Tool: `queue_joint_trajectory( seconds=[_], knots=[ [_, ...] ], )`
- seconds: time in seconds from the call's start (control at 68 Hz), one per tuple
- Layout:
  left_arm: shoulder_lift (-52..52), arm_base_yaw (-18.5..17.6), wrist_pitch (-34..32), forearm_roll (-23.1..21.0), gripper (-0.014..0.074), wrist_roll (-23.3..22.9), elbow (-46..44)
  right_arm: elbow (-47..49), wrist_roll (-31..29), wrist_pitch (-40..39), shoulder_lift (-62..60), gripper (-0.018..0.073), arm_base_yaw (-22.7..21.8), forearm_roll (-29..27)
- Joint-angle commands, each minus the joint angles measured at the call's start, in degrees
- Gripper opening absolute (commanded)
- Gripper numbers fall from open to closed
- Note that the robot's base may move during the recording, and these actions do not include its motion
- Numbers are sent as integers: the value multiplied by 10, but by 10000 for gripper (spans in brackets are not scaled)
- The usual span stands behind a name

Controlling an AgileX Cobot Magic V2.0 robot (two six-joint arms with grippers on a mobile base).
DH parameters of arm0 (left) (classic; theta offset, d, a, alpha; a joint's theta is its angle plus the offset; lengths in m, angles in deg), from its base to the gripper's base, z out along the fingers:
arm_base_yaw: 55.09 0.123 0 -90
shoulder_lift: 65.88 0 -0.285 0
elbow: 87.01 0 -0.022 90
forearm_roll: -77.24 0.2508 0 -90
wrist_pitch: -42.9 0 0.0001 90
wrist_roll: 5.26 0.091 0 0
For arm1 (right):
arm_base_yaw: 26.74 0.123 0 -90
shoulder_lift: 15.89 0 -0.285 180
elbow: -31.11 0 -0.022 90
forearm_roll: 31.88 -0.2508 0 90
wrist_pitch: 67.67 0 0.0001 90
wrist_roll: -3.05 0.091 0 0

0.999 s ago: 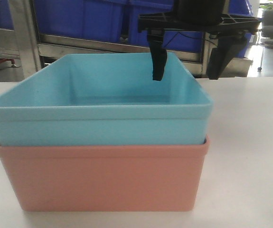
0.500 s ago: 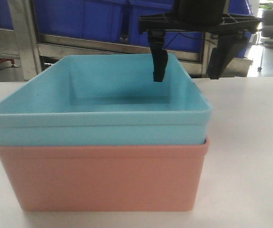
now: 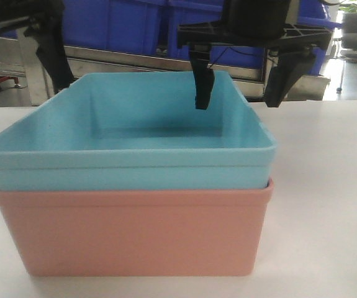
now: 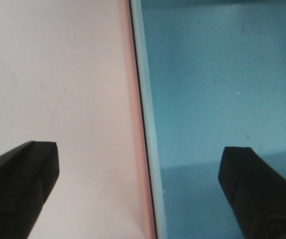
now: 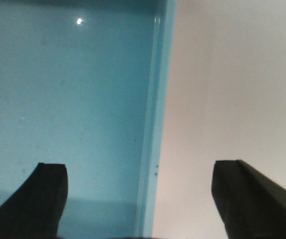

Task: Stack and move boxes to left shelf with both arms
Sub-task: 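Lower both grippers onto opposite rims of the stacked bins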

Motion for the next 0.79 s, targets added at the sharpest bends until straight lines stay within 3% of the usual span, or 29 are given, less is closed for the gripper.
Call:
queue_joint_trajectory(
  seconds=[0.0, 0.5, 0.779],
  knots=[
    [1, -4, -23, -11, 553, -1, -21, 17, -10, -16, -11, 611, 3, 2],
    [98, -41, -77, -2, 549, -4, -21, -21, -12, -67, 43, 611, 16, 8],
    [115, -41, -104, -2, 386, -5, -21, -21, -12, -94, 43, 611, 16, 14]
  ],
)
